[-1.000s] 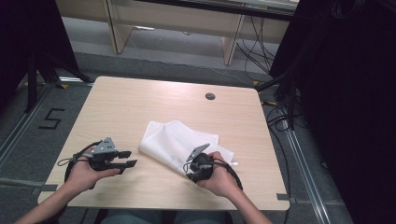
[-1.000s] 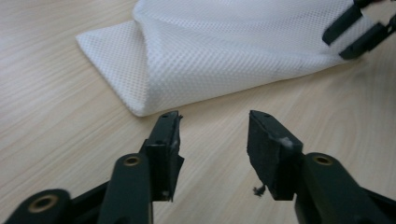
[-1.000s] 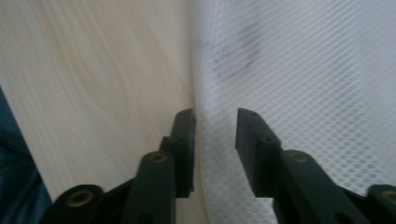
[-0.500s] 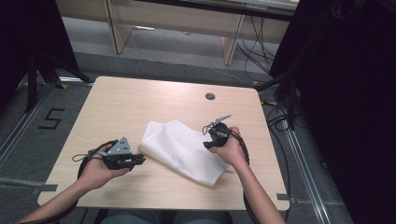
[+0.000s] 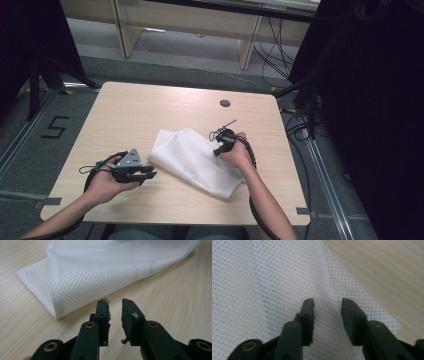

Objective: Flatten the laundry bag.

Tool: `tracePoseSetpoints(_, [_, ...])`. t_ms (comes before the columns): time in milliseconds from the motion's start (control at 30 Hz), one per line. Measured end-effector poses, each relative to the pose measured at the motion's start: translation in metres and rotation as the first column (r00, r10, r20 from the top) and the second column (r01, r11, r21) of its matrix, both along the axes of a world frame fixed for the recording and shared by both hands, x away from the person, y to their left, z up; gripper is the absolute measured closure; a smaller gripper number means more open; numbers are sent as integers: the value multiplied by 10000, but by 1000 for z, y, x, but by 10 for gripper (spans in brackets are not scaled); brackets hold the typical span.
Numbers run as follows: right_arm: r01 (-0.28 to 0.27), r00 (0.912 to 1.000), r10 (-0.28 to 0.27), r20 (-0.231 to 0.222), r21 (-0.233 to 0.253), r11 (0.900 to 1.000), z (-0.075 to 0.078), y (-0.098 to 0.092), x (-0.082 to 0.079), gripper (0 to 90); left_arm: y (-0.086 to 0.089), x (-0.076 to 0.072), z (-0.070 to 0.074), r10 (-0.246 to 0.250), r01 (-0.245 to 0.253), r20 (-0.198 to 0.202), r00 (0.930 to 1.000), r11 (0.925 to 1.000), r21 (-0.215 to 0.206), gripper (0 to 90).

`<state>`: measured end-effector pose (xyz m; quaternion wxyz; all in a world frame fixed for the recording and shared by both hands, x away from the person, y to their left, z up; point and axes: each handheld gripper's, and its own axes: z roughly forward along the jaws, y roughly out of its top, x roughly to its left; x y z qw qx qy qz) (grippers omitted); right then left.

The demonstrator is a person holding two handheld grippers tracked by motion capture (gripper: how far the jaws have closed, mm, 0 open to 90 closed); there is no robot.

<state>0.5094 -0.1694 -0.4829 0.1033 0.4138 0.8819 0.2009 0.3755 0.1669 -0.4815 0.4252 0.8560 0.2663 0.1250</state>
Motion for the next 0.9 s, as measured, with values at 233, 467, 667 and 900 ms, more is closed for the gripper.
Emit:
tracePoseSetpoints(233, [-392, 9991, 385, -189, -398, 9984, 2, 11, -3, 898, 2, 1, -3, 159, -162, -113, 9998, 9996, -223, 727])
tracePoseSetpoints(467, [-559, 9982, 567, 167, -459, 9974, 13, 11, -4, 900, 5, 3, -4, 170, -175, -240, 9996, 9996, -222, 710])
tracePoseSetpoints(667, [-551, 9953, 569, 785, -253, 9982, 43, 14, -14, 900, 11, 4, -3, 397, -402, -165, 9991, 9988, -288, 693])
tracePoseSetpoints(900, [-1070, 9867, 1032, 1255, 237, 9940, 70, 19, -38, 900, 20, 7, -1, 843, -862, -374, 9957, 9949, -525, 672])
